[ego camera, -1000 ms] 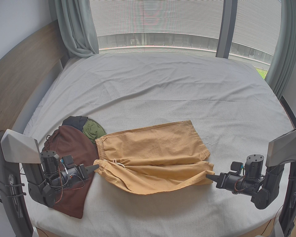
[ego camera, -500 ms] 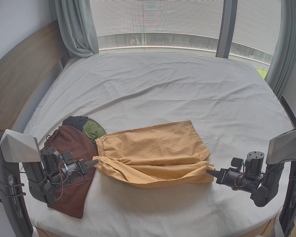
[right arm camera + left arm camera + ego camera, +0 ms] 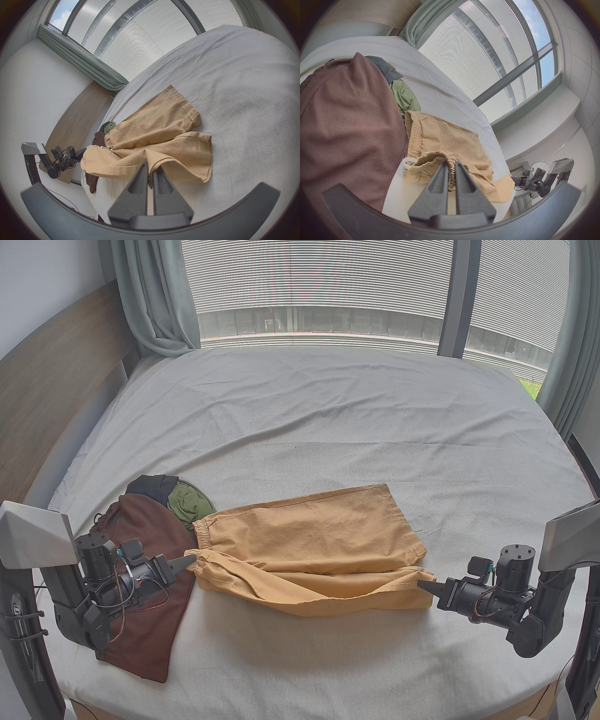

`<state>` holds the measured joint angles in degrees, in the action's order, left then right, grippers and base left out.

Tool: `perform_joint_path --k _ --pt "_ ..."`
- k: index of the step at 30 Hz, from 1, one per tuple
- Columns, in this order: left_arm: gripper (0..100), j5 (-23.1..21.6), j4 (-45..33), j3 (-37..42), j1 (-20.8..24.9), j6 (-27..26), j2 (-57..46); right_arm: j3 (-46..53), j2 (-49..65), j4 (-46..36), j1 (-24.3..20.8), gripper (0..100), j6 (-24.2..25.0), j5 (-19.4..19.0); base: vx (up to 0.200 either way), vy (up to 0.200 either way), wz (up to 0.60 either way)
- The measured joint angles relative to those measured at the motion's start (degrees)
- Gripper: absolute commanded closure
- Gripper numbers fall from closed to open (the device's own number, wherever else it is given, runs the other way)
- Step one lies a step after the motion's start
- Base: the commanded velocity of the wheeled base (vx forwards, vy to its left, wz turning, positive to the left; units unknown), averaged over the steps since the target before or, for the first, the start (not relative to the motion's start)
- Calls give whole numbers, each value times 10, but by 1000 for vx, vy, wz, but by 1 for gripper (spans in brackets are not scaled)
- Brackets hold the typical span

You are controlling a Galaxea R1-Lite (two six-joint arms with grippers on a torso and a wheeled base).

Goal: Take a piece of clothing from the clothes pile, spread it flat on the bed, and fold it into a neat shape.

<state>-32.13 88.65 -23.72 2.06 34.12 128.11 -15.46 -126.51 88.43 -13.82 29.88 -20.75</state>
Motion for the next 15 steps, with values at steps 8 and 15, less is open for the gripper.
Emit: perform_joint_path --k 8,15 --pt "100 0 0 -3 -1 3 -8 -28 15 -1 -1 100 0 4 0 0 0" --pt "100 4 0 -9 -2 4 -10 -59 28 -2 -3 100 -2 5 0 0 0"
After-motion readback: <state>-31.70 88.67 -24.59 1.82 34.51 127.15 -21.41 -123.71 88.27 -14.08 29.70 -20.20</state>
